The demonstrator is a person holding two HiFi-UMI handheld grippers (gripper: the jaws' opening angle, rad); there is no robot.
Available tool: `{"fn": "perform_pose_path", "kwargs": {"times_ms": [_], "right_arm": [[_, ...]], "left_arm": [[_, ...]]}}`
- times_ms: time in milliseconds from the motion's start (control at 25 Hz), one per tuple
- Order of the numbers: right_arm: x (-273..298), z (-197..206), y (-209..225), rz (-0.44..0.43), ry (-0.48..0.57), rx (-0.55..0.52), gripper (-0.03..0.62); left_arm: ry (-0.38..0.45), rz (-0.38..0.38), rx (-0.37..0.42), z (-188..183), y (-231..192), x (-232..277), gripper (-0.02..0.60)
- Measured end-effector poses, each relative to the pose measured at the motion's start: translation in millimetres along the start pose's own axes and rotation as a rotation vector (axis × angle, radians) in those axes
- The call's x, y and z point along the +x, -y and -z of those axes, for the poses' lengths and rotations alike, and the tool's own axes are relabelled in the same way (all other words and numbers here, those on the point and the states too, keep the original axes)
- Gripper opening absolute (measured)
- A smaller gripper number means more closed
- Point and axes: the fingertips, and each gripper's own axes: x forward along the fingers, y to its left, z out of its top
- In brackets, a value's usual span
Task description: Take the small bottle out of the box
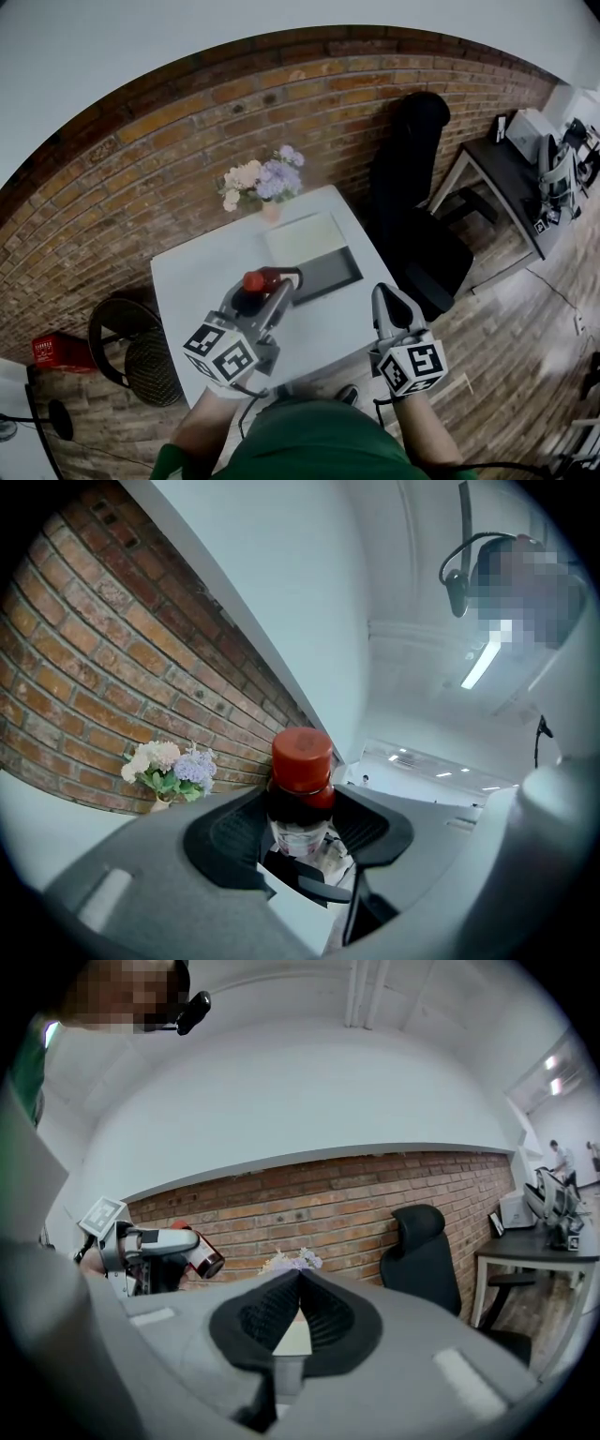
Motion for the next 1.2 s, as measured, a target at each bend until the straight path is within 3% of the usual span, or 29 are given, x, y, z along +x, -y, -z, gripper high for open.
{"fn": "perform_pose_path", "kwargs": {"times_ms": [1200], "right_arm": [[-19.0, 14.2, 3.2, 0.007, -0.025, 0.033, 0.003]], "left_arm": [[0.005, -0.014, -0.042, 13.1, 2.8, -10.2, 0.227]]}}
